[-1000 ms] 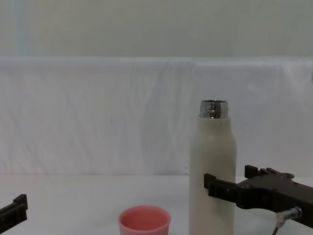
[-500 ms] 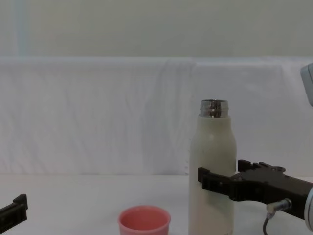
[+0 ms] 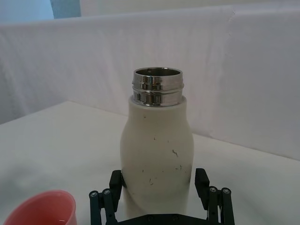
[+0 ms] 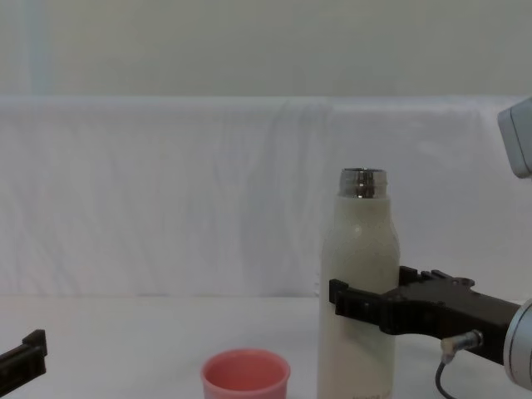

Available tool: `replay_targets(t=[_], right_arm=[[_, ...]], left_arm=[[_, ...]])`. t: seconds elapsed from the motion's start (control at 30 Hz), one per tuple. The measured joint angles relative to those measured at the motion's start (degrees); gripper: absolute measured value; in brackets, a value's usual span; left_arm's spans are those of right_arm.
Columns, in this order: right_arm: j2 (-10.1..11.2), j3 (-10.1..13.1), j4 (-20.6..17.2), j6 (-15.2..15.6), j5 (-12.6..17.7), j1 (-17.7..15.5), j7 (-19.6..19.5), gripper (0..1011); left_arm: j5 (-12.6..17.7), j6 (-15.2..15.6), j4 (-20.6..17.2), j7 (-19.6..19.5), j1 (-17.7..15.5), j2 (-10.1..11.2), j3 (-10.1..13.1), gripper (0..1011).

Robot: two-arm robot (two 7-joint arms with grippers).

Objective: Grasp the thermos with one hand and pour water into the cup lid.

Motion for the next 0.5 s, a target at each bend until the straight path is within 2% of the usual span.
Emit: replay_targets(t=[0.5], right_arm=[[-0.8, -0.4, 1.5, -0.6, -0.4, 1.1, -0.2, 1000]], left_arm=[[0.0, 0.0, 0.0, 0.0, 0.0, 0.0, 0.0, 1001]])
